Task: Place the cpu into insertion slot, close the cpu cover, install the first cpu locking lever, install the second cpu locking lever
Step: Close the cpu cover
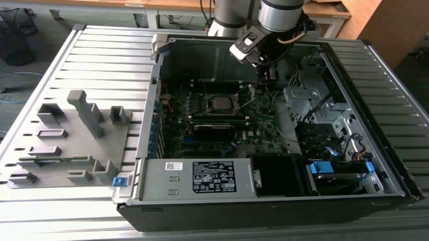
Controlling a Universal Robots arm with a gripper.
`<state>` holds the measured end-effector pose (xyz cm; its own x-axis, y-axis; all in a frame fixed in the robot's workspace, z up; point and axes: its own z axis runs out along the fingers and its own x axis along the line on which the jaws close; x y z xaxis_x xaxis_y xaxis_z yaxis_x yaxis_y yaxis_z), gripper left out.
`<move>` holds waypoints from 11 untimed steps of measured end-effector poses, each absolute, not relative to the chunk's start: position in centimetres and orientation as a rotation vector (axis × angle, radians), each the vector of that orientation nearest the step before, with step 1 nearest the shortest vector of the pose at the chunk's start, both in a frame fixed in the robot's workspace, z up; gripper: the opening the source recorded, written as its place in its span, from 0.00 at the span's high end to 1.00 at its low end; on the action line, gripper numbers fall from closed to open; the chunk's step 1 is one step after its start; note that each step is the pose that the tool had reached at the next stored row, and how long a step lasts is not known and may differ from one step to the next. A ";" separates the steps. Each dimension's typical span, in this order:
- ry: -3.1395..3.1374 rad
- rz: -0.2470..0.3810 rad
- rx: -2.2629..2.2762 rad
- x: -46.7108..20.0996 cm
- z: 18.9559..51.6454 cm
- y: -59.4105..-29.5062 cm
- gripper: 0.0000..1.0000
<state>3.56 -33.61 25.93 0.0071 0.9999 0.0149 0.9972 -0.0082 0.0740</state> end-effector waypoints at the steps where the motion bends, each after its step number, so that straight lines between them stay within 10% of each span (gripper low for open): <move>1: 2.183 0.096 2.199 3.6 25.9 -33.6 0.89; 11: 2.191 0.079 2.208 4.1 25.9 -33.6 0.89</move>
